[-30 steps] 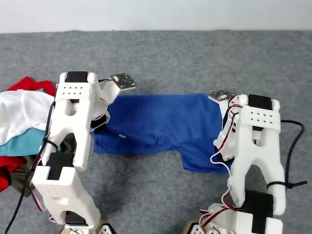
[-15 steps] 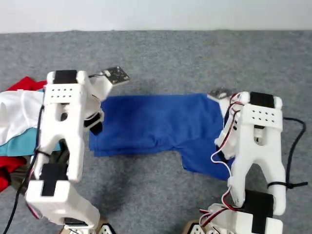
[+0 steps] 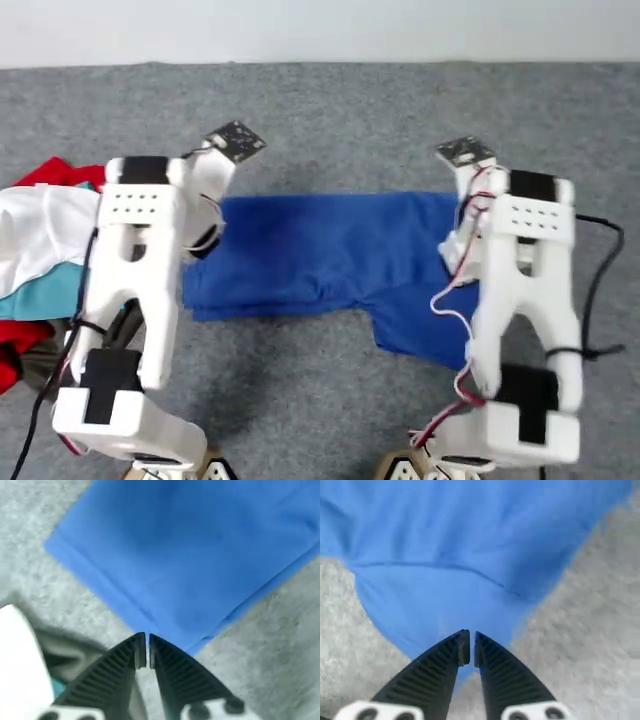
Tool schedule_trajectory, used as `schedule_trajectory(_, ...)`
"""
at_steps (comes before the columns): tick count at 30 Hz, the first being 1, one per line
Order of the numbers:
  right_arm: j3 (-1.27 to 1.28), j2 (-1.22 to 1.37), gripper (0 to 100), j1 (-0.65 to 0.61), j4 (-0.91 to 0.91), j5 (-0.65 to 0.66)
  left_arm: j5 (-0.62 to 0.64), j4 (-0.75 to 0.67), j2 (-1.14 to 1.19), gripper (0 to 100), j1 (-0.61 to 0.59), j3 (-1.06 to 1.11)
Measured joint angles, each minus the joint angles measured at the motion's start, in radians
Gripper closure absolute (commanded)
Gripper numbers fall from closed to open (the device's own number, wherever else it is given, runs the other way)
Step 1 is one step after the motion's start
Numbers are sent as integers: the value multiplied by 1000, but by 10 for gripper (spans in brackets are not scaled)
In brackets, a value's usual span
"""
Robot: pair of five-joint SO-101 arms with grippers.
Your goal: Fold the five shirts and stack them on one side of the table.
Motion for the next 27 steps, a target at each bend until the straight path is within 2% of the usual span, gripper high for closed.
schedule_trajectory(5,0,173,989,-40,-63,-12,55,-8,0,986,6,8)
schedule_trajectory(14,-52,388,989,34,-164,55,61,-8,-6,986,8,8)
schedule_trajectory(22,-229,364,987,52,26,60,61,-8,-6,986,15,8)
schedule_trajectory(27,-307,239,989,52,155,61,61,11,-6,986,75,8)
